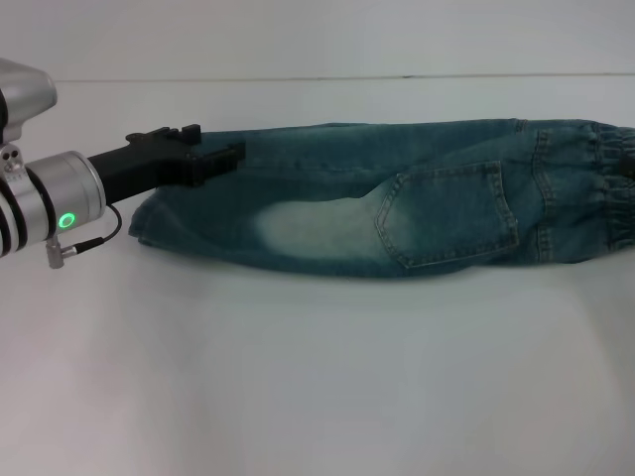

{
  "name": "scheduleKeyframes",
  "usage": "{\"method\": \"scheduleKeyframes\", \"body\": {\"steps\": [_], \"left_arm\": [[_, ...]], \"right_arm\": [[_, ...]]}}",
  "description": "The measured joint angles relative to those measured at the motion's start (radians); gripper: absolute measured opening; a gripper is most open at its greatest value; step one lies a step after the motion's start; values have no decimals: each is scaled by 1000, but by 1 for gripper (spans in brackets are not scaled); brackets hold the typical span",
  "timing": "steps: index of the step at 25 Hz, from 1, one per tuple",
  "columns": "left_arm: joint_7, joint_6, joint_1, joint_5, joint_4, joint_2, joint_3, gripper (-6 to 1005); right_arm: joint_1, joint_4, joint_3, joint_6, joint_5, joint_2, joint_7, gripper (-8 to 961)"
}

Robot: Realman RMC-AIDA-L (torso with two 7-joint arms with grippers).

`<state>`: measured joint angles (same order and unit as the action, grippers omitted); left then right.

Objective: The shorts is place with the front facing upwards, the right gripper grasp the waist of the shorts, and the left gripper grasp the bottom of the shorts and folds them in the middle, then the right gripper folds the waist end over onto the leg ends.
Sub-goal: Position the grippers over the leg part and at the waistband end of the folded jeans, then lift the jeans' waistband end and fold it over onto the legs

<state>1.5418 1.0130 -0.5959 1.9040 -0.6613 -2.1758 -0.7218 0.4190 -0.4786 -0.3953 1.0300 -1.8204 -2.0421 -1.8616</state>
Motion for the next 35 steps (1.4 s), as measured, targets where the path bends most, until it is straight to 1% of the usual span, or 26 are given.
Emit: {"method": "scheduleKeyframes", "body": {"steps": [4, 8, 10, 13, 16, 19, 20, 22, 25, 28, 31, 33, 35], "left_arm": [[-1, 6, -3, -4, 3, 0, -13, 757], [-2, 4, -5, -14, 6, 1, -59, 750], [-2, 0, -6, -15, 6, 1, -80, 744], [-11, 2, -7, -39, 8, 1, -114, 735], [-74, 5, -8, -120, 29, 1, -151, 725], [-166, -1, -8, -228, 71, 1, -184, 716], [-185, -1, -8, -250, 81, 1, -189, 713], [-277, 1, -8, -360, 140, 1, -208, 707], [-480, 15, -20, -575, 270, 1, -242, 698], [-707, 27, -57, -734, 419, 0, -275, 585], [-889, 57, -102, -838, 561, 1, -266, 473], [-959, 66, -126, -872, 619, 1, -247, 377], [-1016, 68, -148, -882, 671, 1, -208, 282]], "right_arm": [[19, 0, -36, -34, 0, -1, -5, 889], [38, 3, -82, -75, 0, -2, -19, 886], [47, 4, -105, -78, 0, -2, -25, 857], [55, 5, -143, -64, 1, 4, -30, 814], [58, 4, -188, -55, 1, 9, -44, 771], [57, -7, -199, -48, 1, 7, -53, 728], [53, -14, -200, -39, 1, 5, -53, 645], [49, -23, -197, -9, 1, 5, -55, 479], [43, -40, -196, 41, 1, 9, -83, 421], [30, -92, -204, 90, -6, 9, -128, 363], [20, -171, -209, 130, -52, -2, -192, 305], [16, -220, -210, 148, -86, -10, -235, 266], [15, -247, -210, 167, -105, -15, -264, 208]]}}
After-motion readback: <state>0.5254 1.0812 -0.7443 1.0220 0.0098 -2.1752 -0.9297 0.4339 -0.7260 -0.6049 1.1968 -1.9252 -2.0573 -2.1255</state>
